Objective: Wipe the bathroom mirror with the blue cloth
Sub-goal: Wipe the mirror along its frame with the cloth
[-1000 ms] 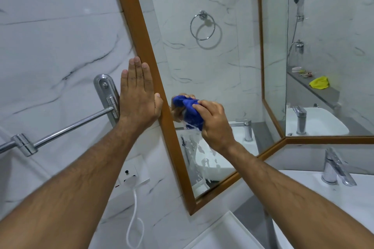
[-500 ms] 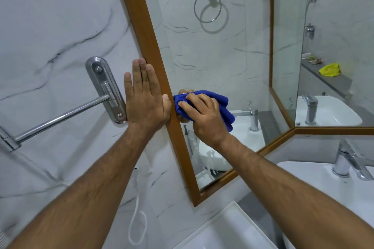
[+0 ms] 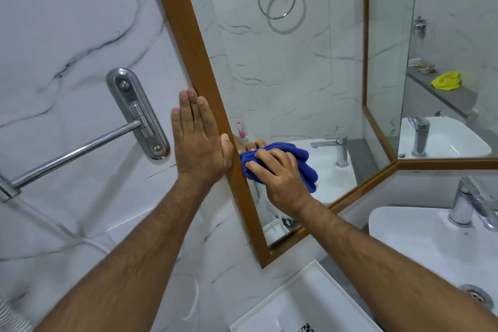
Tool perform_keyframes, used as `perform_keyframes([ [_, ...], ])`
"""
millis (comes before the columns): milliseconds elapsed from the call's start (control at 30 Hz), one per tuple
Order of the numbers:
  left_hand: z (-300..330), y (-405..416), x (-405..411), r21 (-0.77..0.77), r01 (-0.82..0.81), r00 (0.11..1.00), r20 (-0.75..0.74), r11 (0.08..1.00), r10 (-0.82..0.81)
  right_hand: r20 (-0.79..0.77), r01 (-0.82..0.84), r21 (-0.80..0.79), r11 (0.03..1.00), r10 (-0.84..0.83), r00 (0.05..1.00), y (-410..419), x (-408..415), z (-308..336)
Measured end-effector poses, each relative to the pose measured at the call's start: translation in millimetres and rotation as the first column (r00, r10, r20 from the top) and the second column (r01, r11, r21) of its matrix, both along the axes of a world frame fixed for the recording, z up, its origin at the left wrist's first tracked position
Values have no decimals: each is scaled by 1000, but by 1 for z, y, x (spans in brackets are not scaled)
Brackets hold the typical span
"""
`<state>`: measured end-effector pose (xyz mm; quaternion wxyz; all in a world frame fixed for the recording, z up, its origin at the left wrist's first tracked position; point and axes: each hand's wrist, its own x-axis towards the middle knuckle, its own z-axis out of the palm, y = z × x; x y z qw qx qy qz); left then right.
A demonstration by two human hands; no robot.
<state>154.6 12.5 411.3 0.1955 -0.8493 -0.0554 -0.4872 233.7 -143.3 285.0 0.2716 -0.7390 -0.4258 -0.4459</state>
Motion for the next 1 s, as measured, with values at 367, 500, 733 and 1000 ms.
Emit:
perform_keyframes([
  [367, -20, -7, -19, 6, -54, 986, -160, 999, 55, -243, -106, -196, 975, 57, 968, -38, -20, -26],
  [500, -26, 0, -33, 56, -72, 972, -220, 996, 82, -308, -39, 34, 999, 48, 950, -51, -26, -2],
  [733, -38, 0, -24, 0, -109, 969, -222, 994, 107, -142, -29, 15, 999, 31, 989, -12, -17, 38],
  [1000, -67, 6, -10, -18, -67, 991, -118, 998, 65, -105, 27, 6, 1000, -26, 994, 7, -8, -46],
])
